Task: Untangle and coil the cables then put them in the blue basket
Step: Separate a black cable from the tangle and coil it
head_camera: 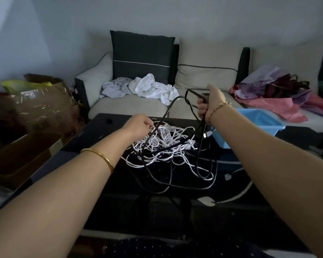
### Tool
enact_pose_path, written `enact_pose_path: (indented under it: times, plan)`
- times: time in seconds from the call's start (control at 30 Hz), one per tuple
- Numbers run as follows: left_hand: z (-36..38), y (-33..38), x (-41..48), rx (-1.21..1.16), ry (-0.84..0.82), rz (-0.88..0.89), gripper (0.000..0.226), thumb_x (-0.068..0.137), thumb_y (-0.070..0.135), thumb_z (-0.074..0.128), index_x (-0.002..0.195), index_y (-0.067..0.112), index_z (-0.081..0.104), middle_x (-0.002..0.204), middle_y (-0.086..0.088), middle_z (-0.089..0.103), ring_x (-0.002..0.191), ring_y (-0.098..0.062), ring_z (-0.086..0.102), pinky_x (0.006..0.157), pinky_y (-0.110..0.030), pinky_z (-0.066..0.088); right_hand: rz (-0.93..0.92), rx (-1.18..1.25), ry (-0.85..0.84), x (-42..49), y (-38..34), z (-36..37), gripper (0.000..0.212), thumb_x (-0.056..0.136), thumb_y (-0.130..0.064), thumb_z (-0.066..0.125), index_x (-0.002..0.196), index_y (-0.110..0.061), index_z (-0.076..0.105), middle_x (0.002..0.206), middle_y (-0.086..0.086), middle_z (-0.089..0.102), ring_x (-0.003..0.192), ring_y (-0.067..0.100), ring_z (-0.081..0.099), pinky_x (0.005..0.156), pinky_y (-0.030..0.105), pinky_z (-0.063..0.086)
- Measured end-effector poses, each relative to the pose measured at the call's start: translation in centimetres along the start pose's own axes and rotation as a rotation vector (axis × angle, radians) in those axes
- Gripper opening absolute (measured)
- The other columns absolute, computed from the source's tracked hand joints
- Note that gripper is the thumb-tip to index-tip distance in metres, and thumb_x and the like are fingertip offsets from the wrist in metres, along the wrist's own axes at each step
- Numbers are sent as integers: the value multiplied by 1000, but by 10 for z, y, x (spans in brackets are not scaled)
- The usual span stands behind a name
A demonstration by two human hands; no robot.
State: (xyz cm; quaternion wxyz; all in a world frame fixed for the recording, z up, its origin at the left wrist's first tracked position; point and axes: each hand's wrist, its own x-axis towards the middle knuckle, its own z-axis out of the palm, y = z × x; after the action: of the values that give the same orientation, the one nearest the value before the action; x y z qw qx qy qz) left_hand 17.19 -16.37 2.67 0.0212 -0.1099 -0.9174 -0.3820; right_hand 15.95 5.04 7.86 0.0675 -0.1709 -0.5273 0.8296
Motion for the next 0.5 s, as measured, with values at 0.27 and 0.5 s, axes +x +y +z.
enact_pose_path:
  times: [0.27,0.5]
  plan:
    - [60,-4,10,555,-552,-4,41,82,21,70,122,27,61,126,0,55,114,-17,53,96,-31,45,-138,-839,-107,29,-12,-32,23,88,0,47,68,-11,44,56,6,47,23,6,40,30,14,33]
    - [53,-3,39,702,-121,-327,55,91,16,58,139,3,34,141,-22,34,128,-39,38,103,-42,38,-334,-1346,-187,36,0,-55,23,94,-9,45,72,-15,46,70,7,51,50,20,52,42,18,40]
